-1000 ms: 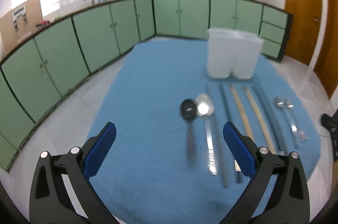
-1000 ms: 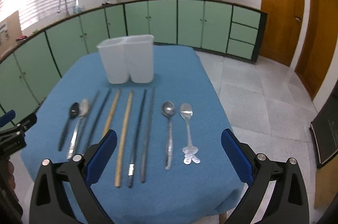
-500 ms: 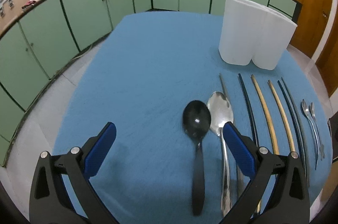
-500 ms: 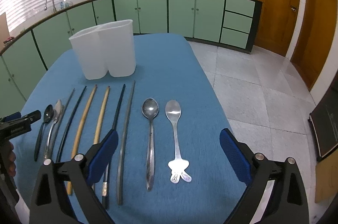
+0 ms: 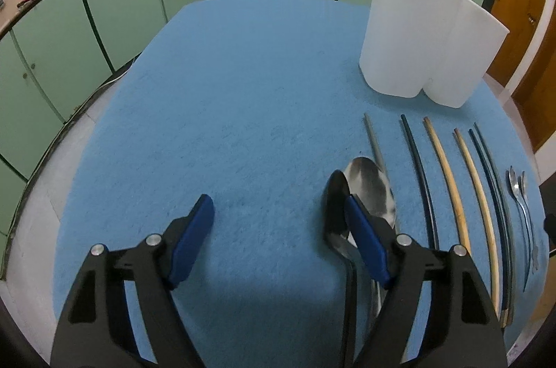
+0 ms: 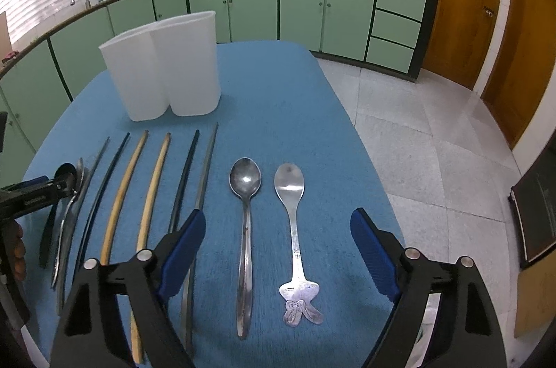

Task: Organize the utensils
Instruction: 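Move the left tool to the black ladle while the right tool moves to the bunny-handle spoon, then close the left tool on the black ladle while the right tool grips the bunny-handle spoon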

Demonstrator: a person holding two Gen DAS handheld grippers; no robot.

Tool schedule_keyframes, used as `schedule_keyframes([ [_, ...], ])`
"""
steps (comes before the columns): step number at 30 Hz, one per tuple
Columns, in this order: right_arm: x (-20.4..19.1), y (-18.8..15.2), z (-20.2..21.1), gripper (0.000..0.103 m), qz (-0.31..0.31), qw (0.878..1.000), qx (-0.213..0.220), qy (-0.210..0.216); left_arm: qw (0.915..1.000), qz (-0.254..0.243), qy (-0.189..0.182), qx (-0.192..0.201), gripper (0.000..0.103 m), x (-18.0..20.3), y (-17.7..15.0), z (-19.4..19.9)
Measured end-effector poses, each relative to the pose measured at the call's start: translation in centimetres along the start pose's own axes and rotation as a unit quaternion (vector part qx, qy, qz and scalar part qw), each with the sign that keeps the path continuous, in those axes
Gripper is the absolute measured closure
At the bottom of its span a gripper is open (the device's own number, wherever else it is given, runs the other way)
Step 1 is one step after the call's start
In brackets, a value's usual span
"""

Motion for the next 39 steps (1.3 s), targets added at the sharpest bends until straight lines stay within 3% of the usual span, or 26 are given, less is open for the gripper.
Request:
schedule_keyframes([
  [2,0.0,-0.1,-0.3,0.019,0.000,1.000,-0.004,0.000,1.0000,-0.003,-0.003,0.001,0.029,0.1,0.2,0.0],
  [6,0.3,0.0,-0.4,0.020,0.001,1.000,-0.006,-0.003,1.0000,-0.007,-0.007,0.003,0.043,0.4,0.5,0.1],
  [13,1.4,0.4,-0.9,0.044,-0.001,1.000,-0.009,-0.002,0.9996,0.001,-0.028,0.006,0.073,0.4,0.4,0.7],
  [18,2.6,1.1,-2.0,0.055,-0.008,1.000,-0.016,0.010,0.9992,0.001,-0.038,0.015,0.083,0.3,0.5,1.2],
  [25,3.8,2.0,-3.8,0.067,-0.020,0.999,-0.034,0.037,0.9983,-0.012,-0.044,0.038,0.089,0.6,0.9,2.0],
  [39,3.7,2.3,-5.3,0.066,-0.016,0.997,-0.050,0.064,0.9985,-0.017,-0.044,0.029,0.088,0.9,0.7,0.8],
])
Point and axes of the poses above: each gripper's, at about its wrist camera, not at the fingertips, and z roughly against the way its jaws point, x to its right, y to its top, the point moved 5 cm from there along -z, roughly the way its jaws point, and after that the axes turned 10 degrees about y, right-handed, at the moved point
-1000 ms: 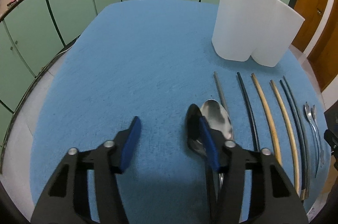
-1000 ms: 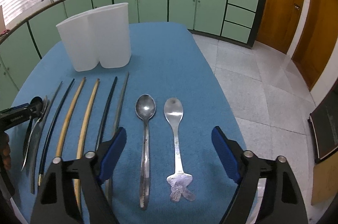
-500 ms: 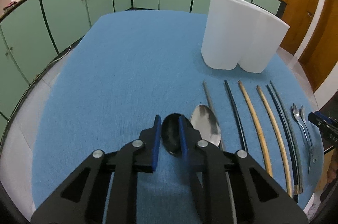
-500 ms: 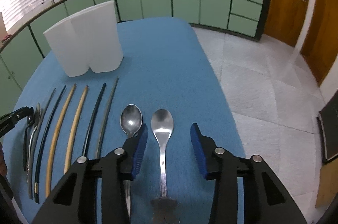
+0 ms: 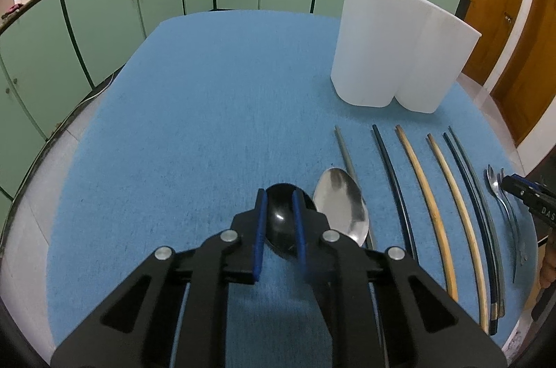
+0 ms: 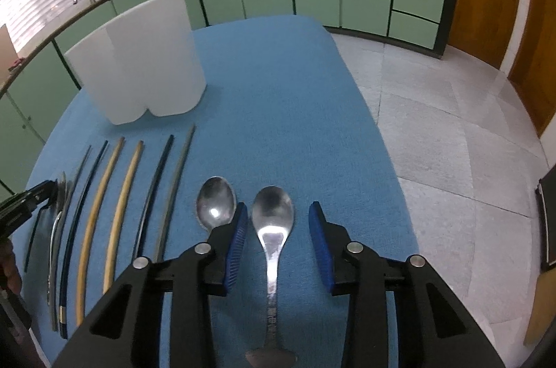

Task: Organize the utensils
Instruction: 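Close the left tool on the black ladle while the right tool grips the bunny-handle spoon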

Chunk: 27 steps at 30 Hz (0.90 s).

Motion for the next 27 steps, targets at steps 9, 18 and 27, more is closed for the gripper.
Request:
schedule_keyframes([
  [9,-0.6,-0.1,-0.7,0.077,0.022,1.000,-0.006,-0.017,0.9999,-0.007,-0.012,0.004,0.091,0.6,0.0,-0.3],
  [18,-1.0,-0.3,1.6,0.077,0.024,0.999,0.028,0.002,0.9988,0.001,-0.042,0.026,0.099,0.3,0.2,0.7],
  [27,-2.1,-0.3,5.8,0.077,0.037,0.995,0.089,0.021,0.9946,0.000,-0.054,0.089,0.103,0.2,0.1,3.8],
])
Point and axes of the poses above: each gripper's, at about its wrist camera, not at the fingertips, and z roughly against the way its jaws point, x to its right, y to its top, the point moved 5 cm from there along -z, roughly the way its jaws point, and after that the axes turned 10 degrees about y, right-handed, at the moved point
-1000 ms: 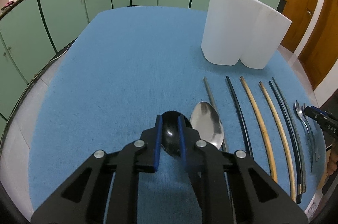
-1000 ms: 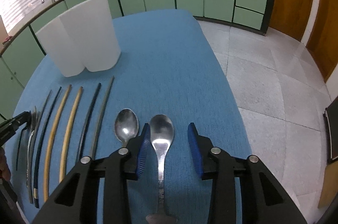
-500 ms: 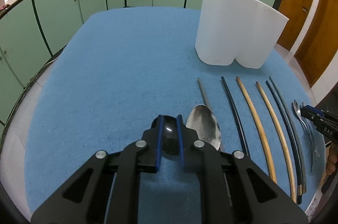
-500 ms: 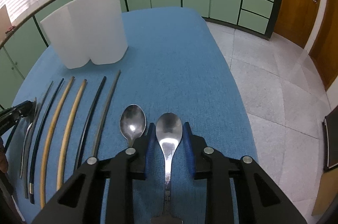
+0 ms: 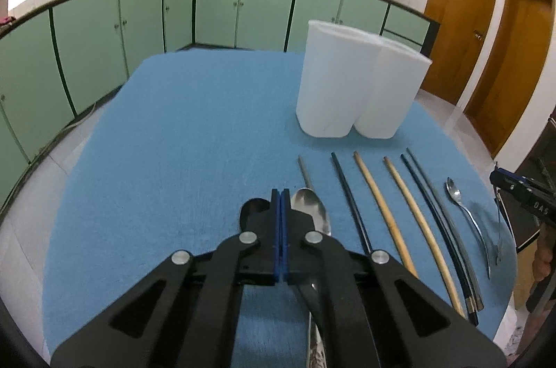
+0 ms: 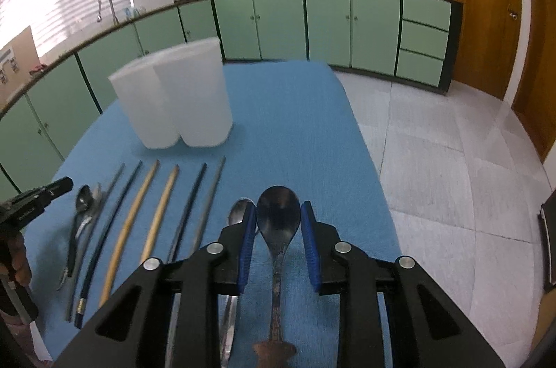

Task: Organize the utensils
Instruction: 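Close the left tool on the black ladle while the right tool grips the bunny-handle spoon, then lift and carry both held utensils over the white utensil holder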

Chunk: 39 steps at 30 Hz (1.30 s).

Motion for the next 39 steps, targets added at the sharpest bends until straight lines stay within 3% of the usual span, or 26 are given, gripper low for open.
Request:
schedule_keyframes([
  [14,-1.8,3.5,5.1,0.077,0.024,0.997,0.078,0.016,0.9944,-0.001,-0.013,0.104,0.103,1.3,2.4,5.9],
  [18,-2.3,4.3,5.6,0.077,0.027,0.995,0.091,0.024,0.9938,0.001,-0.011,0.111,0.103,1.0,3.1,6.3],
  [22,-2.4,4.2,5.5,0.077,0.025,0.995,0.088,0.029,0.9967,0.018,-0.013,0.078,0.103,-0.1,2.5,4.9],
  [26,-2.1,3.4,4.4,0.077,0.015,0.997,0.073,0.030,0.9993,0.036,-0.010,0.007,0.100,-1.0,0.6,1.6],
  [28,-2.0,3.3,4.2,0.077,0.015,0.997,0.074,0.028,0.9992,0.034,-0.003,-0.019,0.086,-0.9,-0.2,0.2],
  [29,-2.2,3.4,4.3,0.077,0.015,0.997,0.075,0.029,0.9991,0.034,0.001,-0.024,0.070,-0.8,-0.3,-0.2],
  [30,-2.2,3.4,4.2,0.077,0.015,0.997,0.075,0.028,0.9990,0.032,0.008,-0.029,0.061,-0.7,-0.4,-0.8],
  [35,-2.2,3.5,4.1,0.077,0.015,0.997,0.074,0.026,0.9981,0.031,0.016,-0.050,0.049,-0.3,-0.5,-2.2],
  [39,-2.4,3.5,3.9,0.077,0.017,0.997,0.075,0.026,0.9966,0.036,0.019,-0.072,0.047,-0.6,-1.0,-3.5],
])
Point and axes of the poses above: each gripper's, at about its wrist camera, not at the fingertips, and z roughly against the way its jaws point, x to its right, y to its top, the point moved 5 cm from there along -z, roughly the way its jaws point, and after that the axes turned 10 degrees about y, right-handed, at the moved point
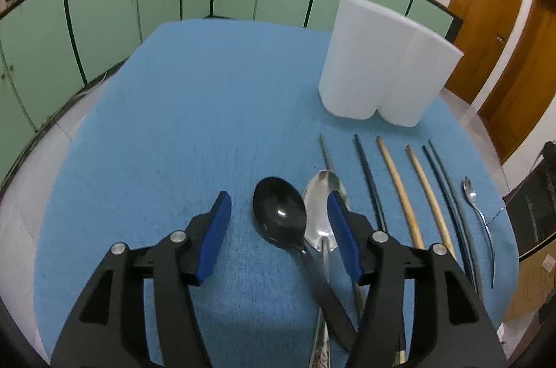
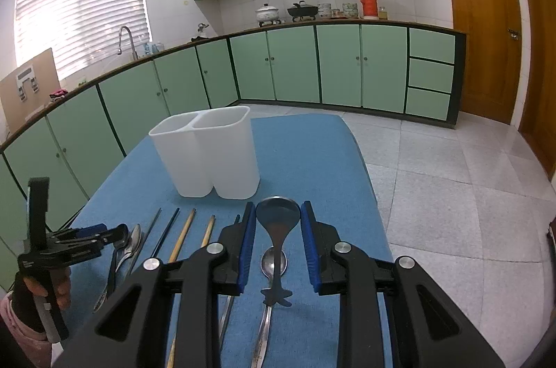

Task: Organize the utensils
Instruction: 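Lift and carry both held utensils over the white utensil holder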

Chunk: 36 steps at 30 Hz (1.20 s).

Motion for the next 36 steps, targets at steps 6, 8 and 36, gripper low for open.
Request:
schedule_keyframes([
  [6,0.0,0.0,0.0,0.077,0.000,1.000,0.000,0.000,0.9996,0.020,-0.008,-0.018,0.080,-0.9,-0.2,-1.5],
  [8,0.0,0.0,0.0,0.077,0.000,1.000,0.000,0.000,0.9993,0.025,-0.014,-0.023,0.097,-1.0,-0.2,-1.5],
  [36,-0.5,1.6,0.6,0.077,0.013,1.000,0.022,0.001,0.9852,0.014,-0.026,0.169,0.101,0.2,4.7,7.8],
])
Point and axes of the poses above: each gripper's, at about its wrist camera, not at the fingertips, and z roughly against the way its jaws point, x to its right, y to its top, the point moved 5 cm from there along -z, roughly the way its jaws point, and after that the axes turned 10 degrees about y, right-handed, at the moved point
